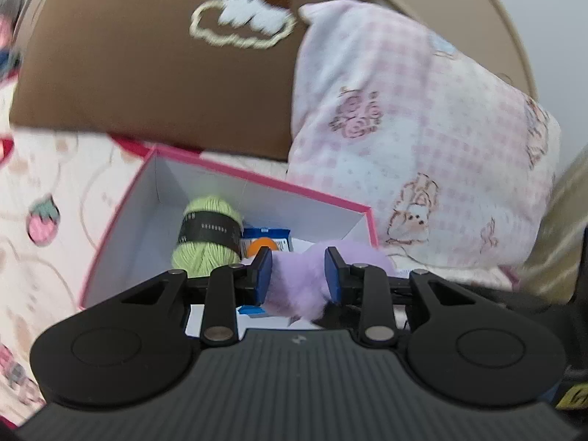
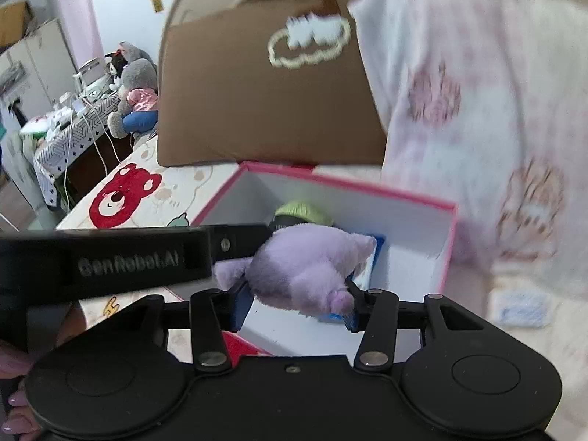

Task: Organize objects
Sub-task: 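Lower the purple plush toy into the pink box beside the yarn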

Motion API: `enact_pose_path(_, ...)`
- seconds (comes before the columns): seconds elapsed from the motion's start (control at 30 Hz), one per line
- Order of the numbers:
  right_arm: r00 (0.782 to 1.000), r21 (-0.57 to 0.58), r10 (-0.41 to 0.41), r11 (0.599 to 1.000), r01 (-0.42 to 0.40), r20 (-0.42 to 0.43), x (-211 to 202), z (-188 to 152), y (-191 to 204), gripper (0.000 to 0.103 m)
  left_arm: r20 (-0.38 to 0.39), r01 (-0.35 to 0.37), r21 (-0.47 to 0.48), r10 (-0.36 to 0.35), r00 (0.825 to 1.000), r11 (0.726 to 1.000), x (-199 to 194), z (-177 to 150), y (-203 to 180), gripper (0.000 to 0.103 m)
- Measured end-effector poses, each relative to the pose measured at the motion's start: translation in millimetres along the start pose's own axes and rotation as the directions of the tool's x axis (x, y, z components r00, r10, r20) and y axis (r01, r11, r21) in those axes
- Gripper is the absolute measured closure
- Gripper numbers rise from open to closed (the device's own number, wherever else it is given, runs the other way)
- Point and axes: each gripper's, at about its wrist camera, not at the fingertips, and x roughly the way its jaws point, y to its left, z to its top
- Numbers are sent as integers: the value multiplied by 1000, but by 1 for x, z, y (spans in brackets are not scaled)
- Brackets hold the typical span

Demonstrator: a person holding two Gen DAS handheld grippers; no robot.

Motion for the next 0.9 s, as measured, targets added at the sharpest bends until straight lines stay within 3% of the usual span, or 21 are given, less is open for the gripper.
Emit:
enact_pose_path(0.17,999,31,14,999,-12,-52,28,-10,-11,51,-38,2,-90,-5,999,996,34,-12,18,74)
enact_pose_path(0.33,997,27,9,1000,-7,-77,54,-19,-19,51,-61,-3,-35,1,998,999,59,-21,22,74)
enact_pose_path(0.53,999,3,-4,1000,4,-37,71,-32,-20,51,-91,-3,-33,0,996,999,78,-26,34,74)
enact_pose_path(0.67,998,16,15,1000,-14,-64,84,-35,-21,51,-121,-10,-39,5,993,999,89,-28,38,74)
enact_pose_path(0.77,998,23,17,1000,-15,-66,89,-34,-21,51,-113,-37,-10,36,993,999,91,-29,35,74)
enact_pose_path(0.9,999,5,11,1000,-11,-31,88,-33,-19,51,-89,-20,-6,19,996,1000,85,-26,35,74)
